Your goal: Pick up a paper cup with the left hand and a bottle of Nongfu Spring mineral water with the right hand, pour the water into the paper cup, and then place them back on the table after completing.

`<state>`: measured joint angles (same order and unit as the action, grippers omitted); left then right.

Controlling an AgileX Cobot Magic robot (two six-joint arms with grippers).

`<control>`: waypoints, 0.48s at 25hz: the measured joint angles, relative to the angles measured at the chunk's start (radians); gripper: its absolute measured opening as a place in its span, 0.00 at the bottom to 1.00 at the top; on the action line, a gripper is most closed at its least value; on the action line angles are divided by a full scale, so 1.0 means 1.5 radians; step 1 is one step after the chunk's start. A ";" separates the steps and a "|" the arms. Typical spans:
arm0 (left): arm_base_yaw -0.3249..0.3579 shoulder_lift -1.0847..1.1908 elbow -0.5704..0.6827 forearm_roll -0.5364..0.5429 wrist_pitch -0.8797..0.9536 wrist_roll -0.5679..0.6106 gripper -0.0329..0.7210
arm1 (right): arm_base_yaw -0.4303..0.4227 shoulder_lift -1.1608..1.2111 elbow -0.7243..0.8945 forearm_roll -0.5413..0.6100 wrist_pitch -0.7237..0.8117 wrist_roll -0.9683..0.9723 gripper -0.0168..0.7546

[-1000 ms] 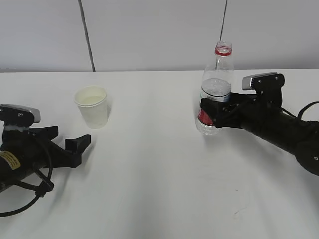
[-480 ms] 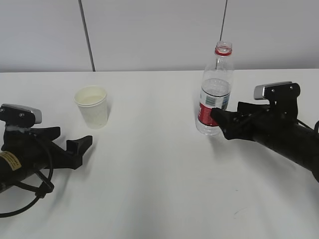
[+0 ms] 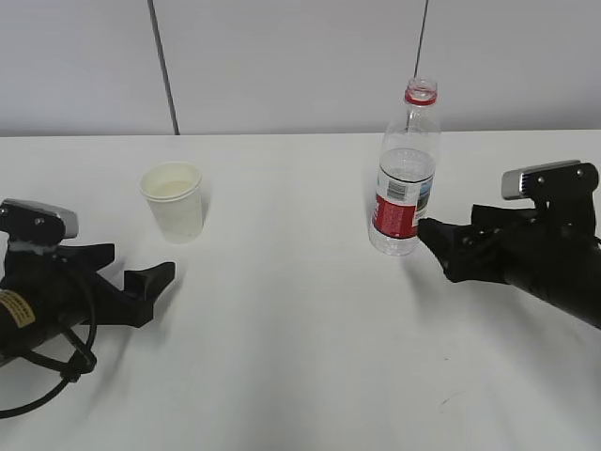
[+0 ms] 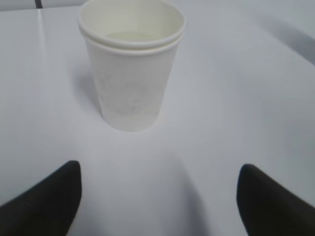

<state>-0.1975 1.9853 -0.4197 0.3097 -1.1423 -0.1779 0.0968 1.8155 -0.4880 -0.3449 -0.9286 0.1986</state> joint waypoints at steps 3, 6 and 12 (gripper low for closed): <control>0.000 -0.028 0.017 -0.001 -0.001 0.000 0.82 | 0.000 -0.035 0.001 0.003 0.044 -0.001 0.84; 0.000 -0.055 0.028 -0.001 -0.001 0.000 0.82 | 0.000 -0.073 0.004 0.003 0.104 -0.001 0.84; 0.000 -0.128 0.032 -0.002 0.055 -0.025 0.81 | 0.000 -0.178 0.007 0.003 0.260 0.000 0.83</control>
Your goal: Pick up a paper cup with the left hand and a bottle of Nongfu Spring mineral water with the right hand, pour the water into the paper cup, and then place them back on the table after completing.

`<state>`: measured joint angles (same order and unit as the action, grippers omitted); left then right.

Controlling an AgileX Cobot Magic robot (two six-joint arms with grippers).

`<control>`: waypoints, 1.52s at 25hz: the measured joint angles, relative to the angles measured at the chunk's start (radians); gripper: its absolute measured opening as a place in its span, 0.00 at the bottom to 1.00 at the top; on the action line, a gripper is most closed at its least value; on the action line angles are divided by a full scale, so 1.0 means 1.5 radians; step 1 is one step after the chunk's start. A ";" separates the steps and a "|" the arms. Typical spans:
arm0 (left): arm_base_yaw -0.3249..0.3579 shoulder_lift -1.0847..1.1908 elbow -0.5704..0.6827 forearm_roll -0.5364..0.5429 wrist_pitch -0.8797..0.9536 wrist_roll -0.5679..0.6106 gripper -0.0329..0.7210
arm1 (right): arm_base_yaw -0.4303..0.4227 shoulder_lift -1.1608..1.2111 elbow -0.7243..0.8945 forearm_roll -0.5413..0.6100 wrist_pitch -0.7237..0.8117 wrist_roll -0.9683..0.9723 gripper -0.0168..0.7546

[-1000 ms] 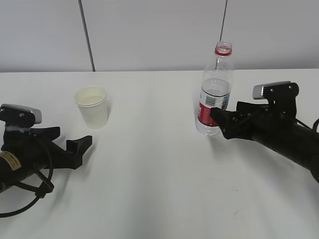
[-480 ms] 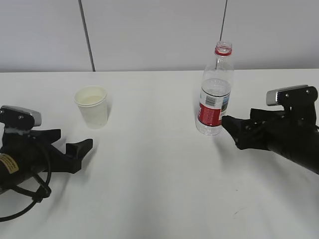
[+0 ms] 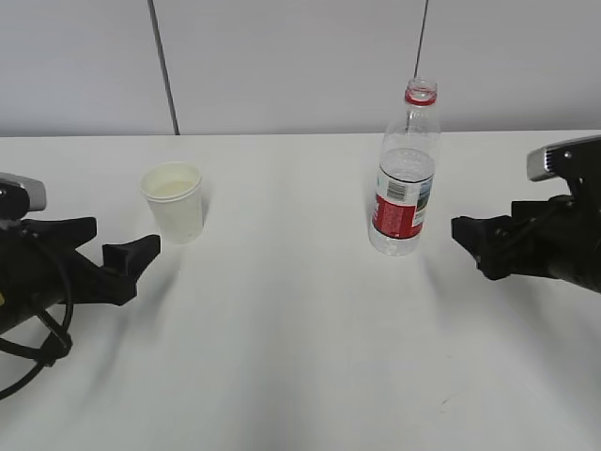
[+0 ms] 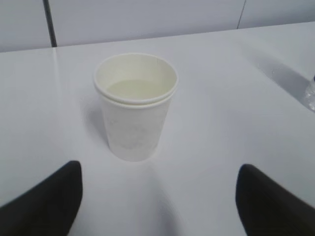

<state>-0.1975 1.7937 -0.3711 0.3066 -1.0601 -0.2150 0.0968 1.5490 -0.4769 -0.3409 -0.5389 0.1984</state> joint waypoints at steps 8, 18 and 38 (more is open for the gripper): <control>0.000 -0.107 0.000 0.007 0.228 -0.086 0.73 | 0.000 -0.152 0.003 0.000 0.157 0.043 0.79; 0.000 -0.221 -0.001 0.067 0.523 -0.202 0.70 | 0.000 -0.256 -0.032 0.000 0.389 0.096 0.78; -0.091 -0.297 -0.357 -0.117 1.360 -0.172 0.61 | 0.000 -0.261 -0.266 0.100 0.910 0.074 0.78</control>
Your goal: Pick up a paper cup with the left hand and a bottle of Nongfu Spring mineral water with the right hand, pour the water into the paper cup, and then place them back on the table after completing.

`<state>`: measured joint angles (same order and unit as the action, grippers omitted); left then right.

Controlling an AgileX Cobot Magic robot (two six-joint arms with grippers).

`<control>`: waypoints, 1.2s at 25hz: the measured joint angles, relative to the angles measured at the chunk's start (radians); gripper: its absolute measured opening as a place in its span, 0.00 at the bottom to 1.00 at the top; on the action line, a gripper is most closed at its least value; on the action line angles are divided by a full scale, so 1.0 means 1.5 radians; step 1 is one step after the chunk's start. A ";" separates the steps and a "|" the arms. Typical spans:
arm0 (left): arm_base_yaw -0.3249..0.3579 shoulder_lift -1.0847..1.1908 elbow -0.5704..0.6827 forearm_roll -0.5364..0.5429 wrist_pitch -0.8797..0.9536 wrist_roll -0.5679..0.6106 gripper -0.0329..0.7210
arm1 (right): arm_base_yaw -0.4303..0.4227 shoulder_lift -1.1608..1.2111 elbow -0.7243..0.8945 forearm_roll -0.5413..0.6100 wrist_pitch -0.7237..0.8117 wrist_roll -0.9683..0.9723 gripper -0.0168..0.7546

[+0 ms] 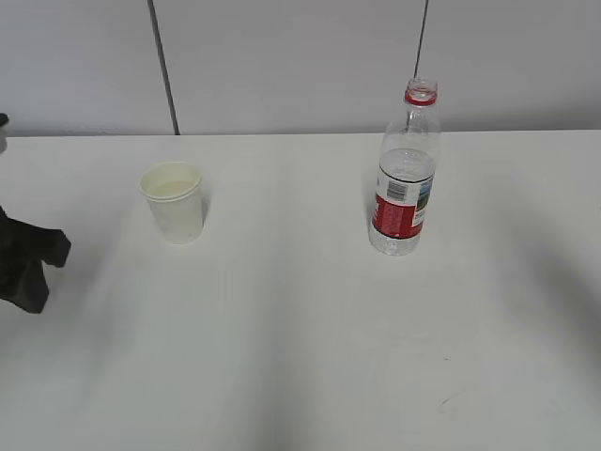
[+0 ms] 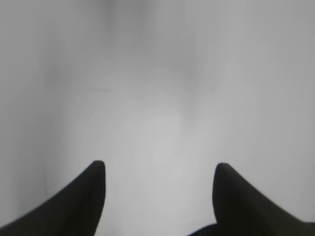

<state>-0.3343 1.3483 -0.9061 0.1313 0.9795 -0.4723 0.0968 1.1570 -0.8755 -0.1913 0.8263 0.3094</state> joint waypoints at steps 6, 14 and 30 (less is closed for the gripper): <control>0.000 0.000 -0.108 -0.021 0.152 0.047 0.56 | 0.000 0.000 -0.077 0.114 0.160 -0.095 0.78; 0.008 -0.002 -0.149 -0.088 0.165 0.120 0.52 | 0.000 0.000 -0.120 0.128 0.266 -0.141 0.78; 0.054 -0.177 -0.063 -0.083 0.170 0.152 0.52 | 0.000 -0.128 -0.063 0.128 0.273 -0.172 0.78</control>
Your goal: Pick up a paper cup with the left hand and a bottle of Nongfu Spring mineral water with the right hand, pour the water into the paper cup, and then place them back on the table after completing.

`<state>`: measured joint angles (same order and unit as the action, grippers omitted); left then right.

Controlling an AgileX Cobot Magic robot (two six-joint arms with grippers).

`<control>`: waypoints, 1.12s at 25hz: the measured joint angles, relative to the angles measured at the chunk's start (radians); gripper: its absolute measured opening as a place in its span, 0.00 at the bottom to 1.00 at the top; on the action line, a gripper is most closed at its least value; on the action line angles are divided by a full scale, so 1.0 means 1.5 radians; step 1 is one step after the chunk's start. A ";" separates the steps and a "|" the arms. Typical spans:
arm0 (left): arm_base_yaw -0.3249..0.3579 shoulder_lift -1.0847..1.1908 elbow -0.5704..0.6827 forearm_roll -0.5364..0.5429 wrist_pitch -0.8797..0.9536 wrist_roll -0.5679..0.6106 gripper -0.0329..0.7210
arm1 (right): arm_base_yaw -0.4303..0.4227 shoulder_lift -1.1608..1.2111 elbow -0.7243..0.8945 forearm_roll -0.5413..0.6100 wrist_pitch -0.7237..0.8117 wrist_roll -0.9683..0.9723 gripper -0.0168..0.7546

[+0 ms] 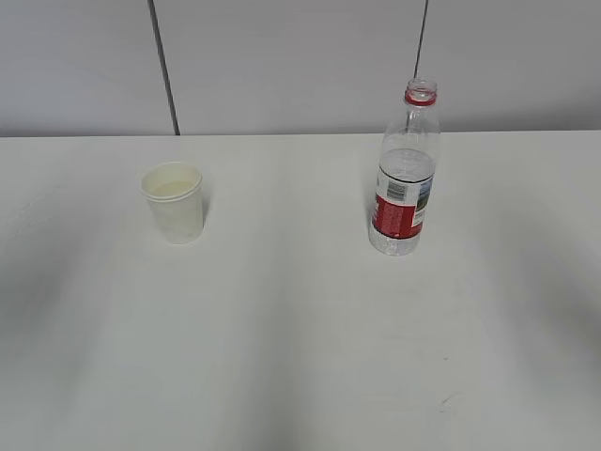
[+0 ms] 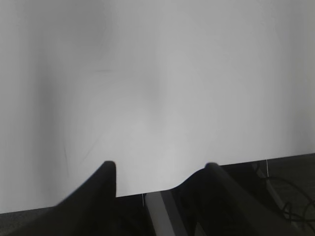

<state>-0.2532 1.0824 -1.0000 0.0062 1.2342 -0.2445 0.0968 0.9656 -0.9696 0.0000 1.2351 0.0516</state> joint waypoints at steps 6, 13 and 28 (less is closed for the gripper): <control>0.000 -0.221 0.090 0.013 0.009 0.003 0.52 | 0.000 -0.157 0.059 -0.013 0.010 -0.010 0.78; 0.000 -0.456 0.134 0.015 0.022 0.006 0.51 | 0.000 -0.321 0.129 -0.013 0.014 -0.013 0.78; 0.000 -0.706 0.206 0.030 0.031 0.032 0.51 | 0.000 -0.574 0.267 -0.013 0.011 -0.085 0.78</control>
<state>-0.2532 0.0236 -0.6911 0.0518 1.2800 -0.1961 0.0968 0.1052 -0.5687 -0.0201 1.2522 -0.0753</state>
